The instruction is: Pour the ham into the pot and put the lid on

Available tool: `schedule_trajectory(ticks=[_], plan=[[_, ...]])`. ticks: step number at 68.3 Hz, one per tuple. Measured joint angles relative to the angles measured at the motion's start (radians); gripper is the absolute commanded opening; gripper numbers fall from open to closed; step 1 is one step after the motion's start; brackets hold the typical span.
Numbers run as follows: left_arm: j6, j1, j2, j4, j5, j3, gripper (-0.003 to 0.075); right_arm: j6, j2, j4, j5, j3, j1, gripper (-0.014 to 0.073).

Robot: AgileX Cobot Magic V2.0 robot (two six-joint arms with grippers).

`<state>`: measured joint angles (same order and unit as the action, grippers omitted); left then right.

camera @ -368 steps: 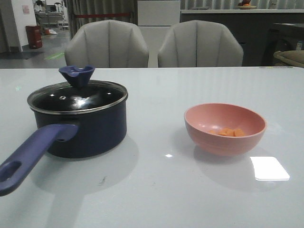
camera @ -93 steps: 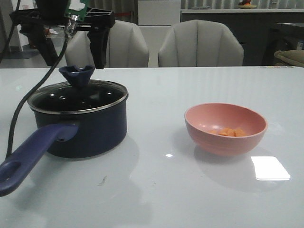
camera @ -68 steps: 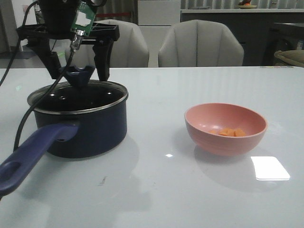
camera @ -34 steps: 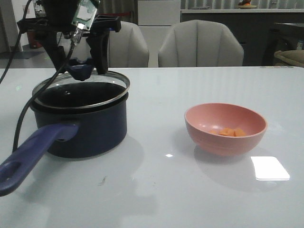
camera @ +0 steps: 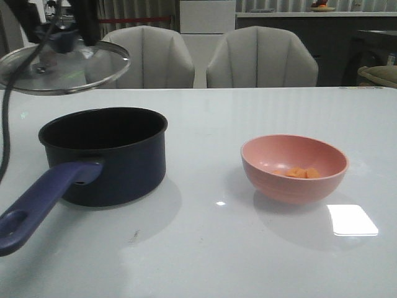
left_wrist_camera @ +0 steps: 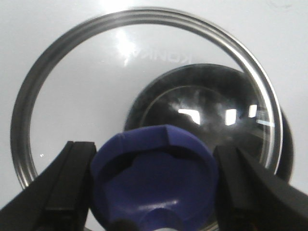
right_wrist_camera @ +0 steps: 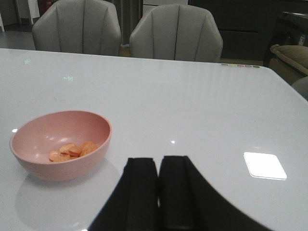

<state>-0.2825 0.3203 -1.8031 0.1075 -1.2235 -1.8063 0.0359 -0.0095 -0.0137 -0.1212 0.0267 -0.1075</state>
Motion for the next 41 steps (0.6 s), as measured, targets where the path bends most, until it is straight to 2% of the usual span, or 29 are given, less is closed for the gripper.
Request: schedule_trajectory(ticks=[14,25,41], plan=[[0.039,-0.205,0.047,-0.002,0.000,0.119,0.0203,0.000,0.000,0.000,0.000,0.000,0.000,0.0150],[0.125,-0.351,0.048,-0.065,0.066,0.255,0.0203,0.000,0.000,0.000,0.000,0.000,0.000,0.0150],[0.189,-0.414,0.048,-0.136,0.251,0.442,0.0203,0.000,0.000,0.000,0.000,0.000,0.000,0.0150]])
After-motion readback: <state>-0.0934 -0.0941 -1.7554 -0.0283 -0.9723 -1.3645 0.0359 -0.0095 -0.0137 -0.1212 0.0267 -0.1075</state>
